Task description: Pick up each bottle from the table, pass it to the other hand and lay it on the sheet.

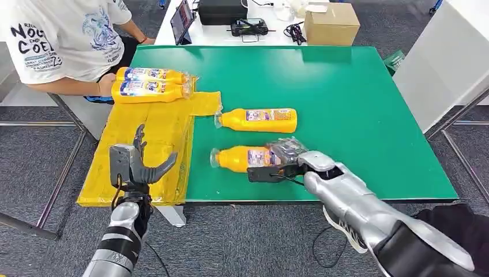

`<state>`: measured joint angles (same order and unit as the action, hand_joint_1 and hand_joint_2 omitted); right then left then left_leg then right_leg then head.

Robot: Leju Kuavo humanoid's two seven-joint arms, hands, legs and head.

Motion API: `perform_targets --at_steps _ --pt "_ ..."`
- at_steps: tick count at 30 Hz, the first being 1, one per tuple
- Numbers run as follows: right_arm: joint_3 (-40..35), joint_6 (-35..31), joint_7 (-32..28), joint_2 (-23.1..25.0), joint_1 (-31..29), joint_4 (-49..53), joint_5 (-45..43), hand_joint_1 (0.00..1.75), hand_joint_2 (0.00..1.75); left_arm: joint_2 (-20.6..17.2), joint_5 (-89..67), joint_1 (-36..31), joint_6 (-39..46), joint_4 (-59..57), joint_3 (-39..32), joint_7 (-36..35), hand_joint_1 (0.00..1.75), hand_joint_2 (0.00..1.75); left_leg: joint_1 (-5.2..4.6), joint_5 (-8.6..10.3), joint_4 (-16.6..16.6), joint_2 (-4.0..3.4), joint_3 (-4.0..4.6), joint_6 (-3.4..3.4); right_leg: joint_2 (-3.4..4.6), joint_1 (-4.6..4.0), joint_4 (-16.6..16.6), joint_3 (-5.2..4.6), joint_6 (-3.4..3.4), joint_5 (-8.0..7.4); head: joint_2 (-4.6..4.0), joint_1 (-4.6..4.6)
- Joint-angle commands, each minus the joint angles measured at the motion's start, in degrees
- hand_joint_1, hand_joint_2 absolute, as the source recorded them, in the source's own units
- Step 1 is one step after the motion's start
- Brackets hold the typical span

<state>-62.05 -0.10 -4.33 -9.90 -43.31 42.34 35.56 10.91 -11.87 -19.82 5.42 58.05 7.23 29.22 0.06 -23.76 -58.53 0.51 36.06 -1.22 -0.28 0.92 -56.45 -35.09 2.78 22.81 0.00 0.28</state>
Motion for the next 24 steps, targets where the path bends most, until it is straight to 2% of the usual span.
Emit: perform_targets --at_steps 1,4,8,13,14,16,18,21,24 --pt "33.7 -20.1 -4.4 8.4 24.4 28.9 4.6 1.75 1.75 0.4 1.4 2.1 -1.7 3.8 -1.5 -2.2 0.00 1.75 0.10 -0.13 0.1 -0.10 -0.24 0.09 0.08 -0.11 0.1 0.23 -0.12 0.08 0.00 -0.02" --pt "43.6 -28.5 -8.5 12.3 30.8 39.5 3.0 1.75 1.75 0.3 2.8 3.8 -2.0 6.3 -0.8 -2.6 0.00 1.75 0.11 -0.27 0.1 -0.15 -0.32 0.16 0.13 -0.14 0.0 0.28 -0.19 0.22 0.00 0.00" --pt "54.5 -33.2 -16.8 15.8 36.4 46.6 -5.2 1.75 1.75 -0.4 7.7 5.2 -4.3 9.1 0.0 -4.0 0.00 1.75 0.07 -0.20 0.0 0.12 0.03 0.13 -0.13 -0.10 0.0 -0.03 -0.14 0.21 0.00 -0.04" --pt "57.9 -32.9 -20.4 16.8 38.5 46.4 -8.7 1.75 1.75 -1.3 11.6 6.1 -9.0 9.9 1.5 -4.9 0.00 1.75 0.05 -0.18 0.0 0.15 0.01 0.09 -0.17 -0.06 0.0 0.03 -0.12 0.19 0.00 0.00" --pt "58.4 -31.9 -20.9 17.0 38.7 45.7 -9.4 1.75 1.75 -1.9 13.0 6.4 -11.2 10.1 2.2 -5.0 0.00 1.75 0.09 -0.36 0.0 0.10 -0.32 0.12 -0.13 -0.12 0.0 0.38 -0.20 0.33 0.00 0.00" --pt "59.2 -29.6 -23.4 17.3 38.9 44.1 -11.4 1.75 1.75 -3.2 17.6 7.0 -17.9 10.3 4.1 -5.4 0.00 1.75 -0.05 -0.19 0.1 0.02 0.01 0.09 -0.05 0.03 0.1 0.01 -0.11 0.13 0.00 0.00" --pt "59.1 -24.4 -25.8 17.0 38.9 41.3 -13.7 1.75 1.75 -5.3 22.4 7.4 -25.9 10.1 6.8 -6.0 0.00 1.75 -0.02 -0.25 0.1 0.03 -0.17 0.12 -0.08 -0.01 0.1 0.17 -0.17 0.19 0.00 -0.02" --pt "57.0 -17.5 -28.4 17.5 38.4 35.3 -14.4 1.75 1.75 -7.4 23.5 7.9 -31.3 10.4 9.8 -3.7 0.00 1.75 -0.02 -0.22 0.1 -0.04 -0.19 0.10 -0.02 -0.01 0.2 0.16 -0.16 0.14 0.00 0.00" --pt "56.8 -17.7 -29.3 18.1 38.4 34.0 -14.0 1.75 1.75 -7.3 23.5 8.0 -31.2 10.4 10.0 -3.7 0.00 1.75 0.02 -0.26 0.1 -0.20 -0.23 0.09 0.13 -0.05 0.1 0.17 -0.15 0.13 0.00 0.00"
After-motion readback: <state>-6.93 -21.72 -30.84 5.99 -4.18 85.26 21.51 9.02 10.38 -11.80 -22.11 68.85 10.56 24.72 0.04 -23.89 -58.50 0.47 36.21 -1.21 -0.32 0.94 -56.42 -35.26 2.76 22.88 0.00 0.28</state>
